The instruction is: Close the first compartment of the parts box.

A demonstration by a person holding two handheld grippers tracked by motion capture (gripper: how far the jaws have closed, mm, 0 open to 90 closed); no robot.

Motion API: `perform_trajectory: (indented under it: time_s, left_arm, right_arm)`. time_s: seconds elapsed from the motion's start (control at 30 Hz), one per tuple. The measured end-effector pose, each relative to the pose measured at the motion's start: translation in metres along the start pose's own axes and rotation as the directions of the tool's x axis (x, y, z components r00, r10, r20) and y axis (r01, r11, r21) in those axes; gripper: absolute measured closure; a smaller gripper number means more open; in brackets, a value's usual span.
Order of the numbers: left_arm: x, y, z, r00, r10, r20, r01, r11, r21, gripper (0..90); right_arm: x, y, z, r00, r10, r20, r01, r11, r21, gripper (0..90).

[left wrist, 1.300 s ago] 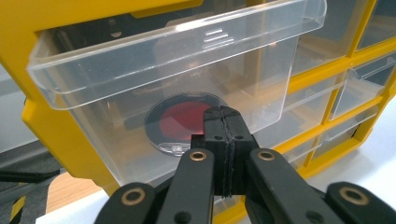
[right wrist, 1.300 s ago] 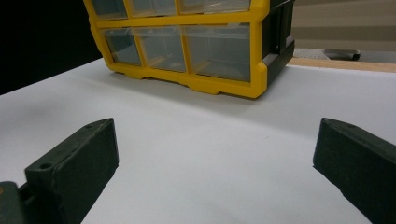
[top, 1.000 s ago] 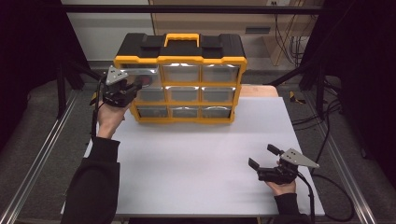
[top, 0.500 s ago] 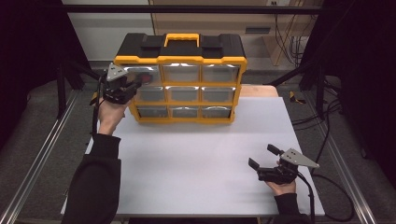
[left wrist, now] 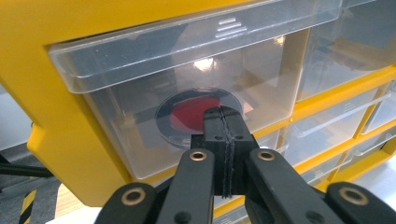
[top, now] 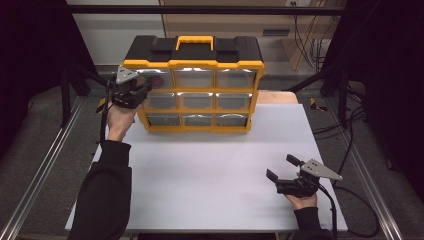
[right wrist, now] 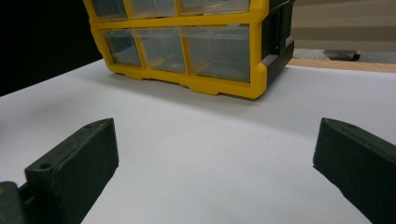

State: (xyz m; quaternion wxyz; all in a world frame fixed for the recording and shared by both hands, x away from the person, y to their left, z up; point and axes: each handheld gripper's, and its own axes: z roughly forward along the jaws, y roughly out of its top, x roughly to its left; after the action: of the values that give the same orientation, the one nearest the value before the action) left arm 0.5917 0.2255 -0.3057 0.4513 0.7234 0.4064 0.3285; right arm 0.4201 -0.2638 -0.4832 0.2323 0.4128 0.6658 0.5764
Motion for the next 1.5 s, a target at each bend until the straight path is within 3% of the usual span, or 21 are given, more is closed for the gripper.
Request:
perform_trajectory:
  time_s: [0.3, 0.53, 0.77, 0.9, 1.03, 1.17, 1.23, 1.3, 1.5]
  left_arm:
    - [0.0, -0.001, 0.001, 1.0, -0.006, 0.0, 0.006, 1.0, 0.005, 89.1]
    - [-0.002, -0.005, -0.011, 0.9995, -0.008, 0.03, 0.009, 0.9996, -0.028, 86.6]
    - [-0.005, -0.014, -0.026, 0.9947, -0.036, 0.097, 0.043, 0.9967, -0.069, 62.2]
    - [-0.012, -0.02, -0.034, 0.9931, -0.01, 0.117, 0.019, 0.9969, -0.076, 43.8]
    - [-0.017, -0.027, -0.04, 0.9818, -0.028, 0.188, 0.043, 0.996, -0.078, 29.2]
    - [-0.02, -0.035, -0.044, 0.979, -0.043, 0.199, 0.058, 0.9957, -0.072, 19.9]
    - [-0.02, -0.038, -0.045, 0.9808, -0.037, 0.191, 0.051, 0.9965, -0.067, 15.0]
    - [-0.021, -0.044, -0.047, 0.9768, -0.046, 0.209, 0.06, 0.9963, -0.06, 9.8]
    - [-0.022, -0.058, -0.057, 0.9743, -0.051, 0.22, 0.073, 0.9929, -0.094, 3.9]
  right_arm:
    - [0.001, 0.0, 0.0, 1.0, 0.007, -0.001, -0.007, 1.0, 0.004, 0.6]
    - [0.0, 0.0, 0.0, 1.0, 0.002, 0.0, -0.002, 1.0, 0.002, 0.6]
    - [0.0, 0.0, 0.0, 1.0, 0.002, 0.0, -0.002, 1.0, -0.002, 0.6]
    - [0.0, 0.0, 0.0, 1.0, 0.002, 0.0, -0.002, 1.0, -0.002, 0.6]
    - [0.0, 0.0, 0.0, 1.0, 0.002, 0.0, -0.002, 1.0, -0.002, 0.6]
    - [0.0, 0.0, 0.0, 1.0, 0.001, 0.0, -0.001, 1.0, -0.002, 0.6]
    - [0.0, 0.0, -0.001, 1.0, -0.004, 0.001, 0.004, 1.0, -0.004, 0.6]
    - [0.0, 0.0, 0.0, 1.0, -0.002, 0.001, 0.002, 1.0, -0.003, 0.6]
    - [0.0, 0.0, 0.0, 1.0, 0.002, 0.001, -0.002, 1.0, -0.003, 0.6]
